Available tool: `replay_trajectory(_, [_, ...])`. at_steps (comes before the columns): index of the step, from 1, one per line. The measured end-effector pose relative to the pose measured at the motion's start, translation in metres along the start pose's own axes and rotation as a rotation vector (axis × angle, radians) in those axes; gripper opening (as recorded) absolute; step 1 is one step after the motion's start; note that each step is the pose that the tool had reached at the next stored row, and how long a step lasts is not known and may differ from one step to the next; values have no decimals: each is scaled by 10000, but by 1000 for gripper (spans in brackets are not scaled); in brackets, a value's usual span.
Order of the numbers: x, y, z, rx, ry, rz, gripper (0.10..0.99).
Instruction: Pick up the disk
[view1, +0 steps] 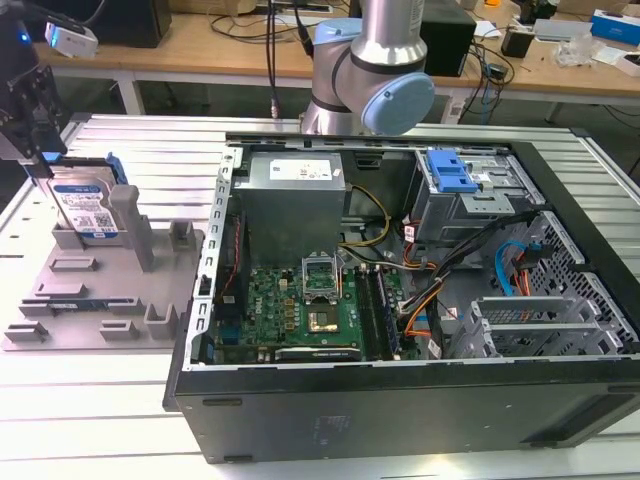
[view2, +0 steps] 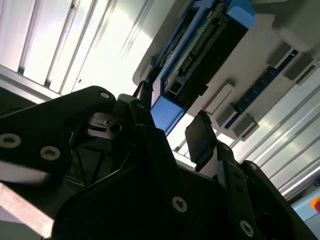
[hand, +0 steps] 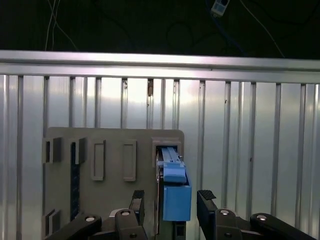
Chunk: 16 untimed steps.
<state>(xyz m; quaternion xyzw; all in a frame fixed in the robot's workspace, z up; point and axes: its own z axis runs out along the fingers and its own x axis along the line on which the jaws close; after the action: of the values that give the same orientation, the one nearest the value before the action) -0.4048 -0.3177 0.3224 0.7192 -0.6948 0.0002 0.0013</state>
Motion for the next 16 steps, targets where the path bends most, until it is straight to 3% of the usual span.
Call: replay_trajectory(16, [-14,18,105,29,1,-59,541])
